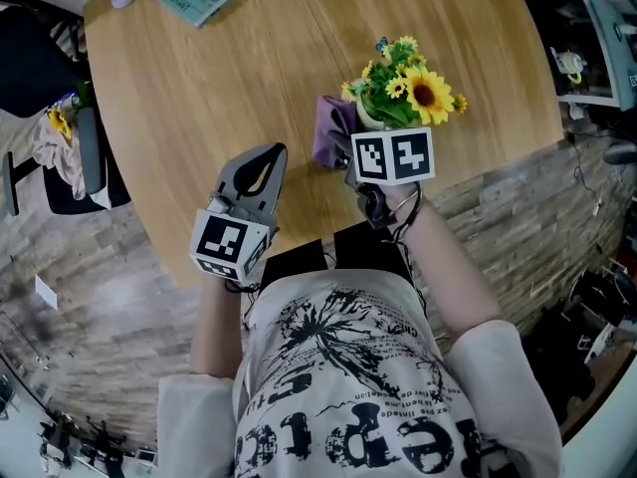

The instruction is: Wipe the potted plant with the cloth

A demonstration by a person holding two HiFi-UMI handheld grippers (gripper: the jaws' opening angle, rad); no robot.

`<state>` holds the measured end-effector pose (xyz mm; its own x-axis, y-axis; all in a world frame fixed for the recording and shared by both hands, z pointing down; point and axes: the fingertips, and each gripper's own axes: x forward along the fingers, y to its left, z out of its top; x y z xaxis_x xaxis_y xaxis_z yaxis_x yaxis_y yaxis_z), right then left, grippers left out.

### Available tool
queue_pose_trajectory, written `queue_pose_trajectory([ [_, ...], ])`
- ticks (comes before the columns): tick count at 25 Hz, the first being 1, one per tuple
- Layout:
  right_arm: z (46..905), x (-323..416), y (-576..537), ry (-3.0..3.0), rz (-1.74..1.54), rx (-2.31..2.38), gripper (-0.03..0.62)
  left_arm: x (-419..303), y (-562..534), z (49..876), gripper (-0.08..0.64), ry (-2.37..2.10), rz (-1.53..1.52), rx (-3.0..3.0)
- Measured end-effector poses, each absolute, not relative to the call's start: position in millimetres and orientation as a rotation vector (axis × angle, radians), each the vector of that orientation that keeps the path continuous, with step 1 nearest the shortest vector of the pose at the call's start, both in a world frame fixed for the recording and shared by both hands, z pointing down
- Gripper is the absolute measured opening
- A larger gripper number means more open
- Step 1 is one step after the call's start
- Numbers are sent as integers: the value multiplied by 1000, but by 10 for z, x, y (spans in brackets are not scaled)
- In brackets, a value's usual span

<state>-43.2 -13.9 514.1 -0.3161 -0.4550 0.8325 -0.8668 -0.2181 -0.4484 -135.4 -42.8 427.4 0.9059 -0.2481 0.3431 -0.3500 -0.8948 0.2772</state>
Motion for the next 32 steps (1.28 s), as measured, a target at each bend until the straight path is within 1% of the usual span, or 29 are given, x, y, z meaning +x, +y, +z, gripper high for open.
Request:
queue_pose_trajectory([
  [21, 5186, -254, 384, -1742, 1531, 1374, 86, -908, -167, 4284, 3, -355, 445, 2767],
  [32, 5216, 38, 786, -1724, 1484, 1198, 91, -590, -25, 4307, 3, -330, 456, 2760],
])
